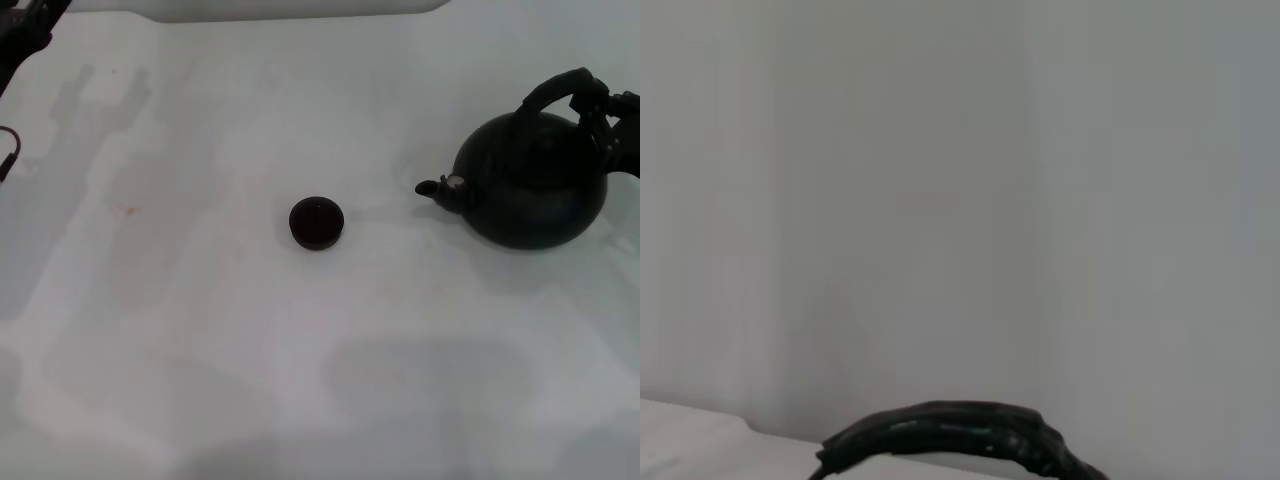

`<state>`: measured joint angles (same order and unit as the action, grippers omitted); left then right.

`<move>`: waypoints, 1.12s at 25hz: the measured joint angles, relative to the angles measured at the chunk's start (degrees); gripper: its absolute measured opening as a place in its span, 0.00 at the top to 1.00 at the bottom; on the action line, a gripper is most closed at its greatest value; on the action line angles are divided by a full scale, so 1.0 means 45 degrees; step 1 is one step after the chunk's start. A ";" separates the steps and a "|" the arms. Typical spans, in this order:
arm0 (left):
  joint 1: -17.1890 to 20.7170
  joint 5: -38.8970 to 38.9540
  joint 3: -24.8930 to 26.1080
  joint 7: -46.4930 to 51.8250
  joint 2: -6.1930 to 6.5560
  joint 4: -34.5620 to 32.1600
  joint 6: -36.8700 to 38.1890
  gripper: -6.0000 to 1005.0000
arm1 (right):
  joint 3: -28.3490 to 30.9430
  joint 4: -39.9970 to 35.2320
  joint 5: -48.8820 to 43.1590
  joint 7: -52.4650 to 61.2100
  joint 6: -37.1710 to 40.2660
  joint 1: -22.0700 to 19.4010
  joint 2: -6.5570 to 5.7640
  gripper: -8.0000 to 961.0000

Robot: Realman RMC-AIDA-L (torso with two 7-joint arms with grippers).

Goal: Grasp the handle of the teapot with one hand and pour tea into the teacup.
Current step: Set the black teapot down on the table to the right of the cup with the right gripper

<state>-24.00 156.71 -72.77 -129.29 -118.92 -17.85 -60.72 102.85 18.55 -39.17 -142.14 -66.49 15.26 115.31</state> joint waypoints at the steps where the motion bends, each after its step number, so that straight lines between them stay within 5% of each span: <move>1: 0.0000 0.0000 0.0000 0.0000 0.0001 0.0001 0.0000 0.17 | 0.0017 -0.0004 0.0001 -0.0018 0.0027 -0.0005 0.0000 0.87; 11: 0.0000 0.0000 0.0000 -0.0001 -0.0013 0.0031 -0.0010 0.17 | 0.0091 -0.0150 0.0001 0.0003 0.0087 -0.0004 0.0000 0.84; 16: 0.0001 0.0000 0.0000 -0.0001 -0.0019 0.0065 -0.0008 0.17 | 0.0093 -0.0159 0.0077 0.0302 0.0059 -0.0016 0.0000 0.62; 27: 0.0026 0.0000 -0.0001 0.0000 -0.0019 0.0080 -0.0065 0.17 | -0.0053 -0.0196 0.0166 0.2919 -0.1575 -0.0842 -0.0316 0.37; 28: 0.0021 0.0000 0.0000 0.0000 -0.0019 0.0081 -0.0066 0.17 | -0.0076 -0.0214 0.0160 0.2980 -0.1781 -0.0996 -0.0329 0.29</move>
<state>-23.90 156.71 -72.77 -129.29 -119.00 -17.48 -61.02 102.51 17.59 -38.46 -128.74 -74.51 10.77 113.83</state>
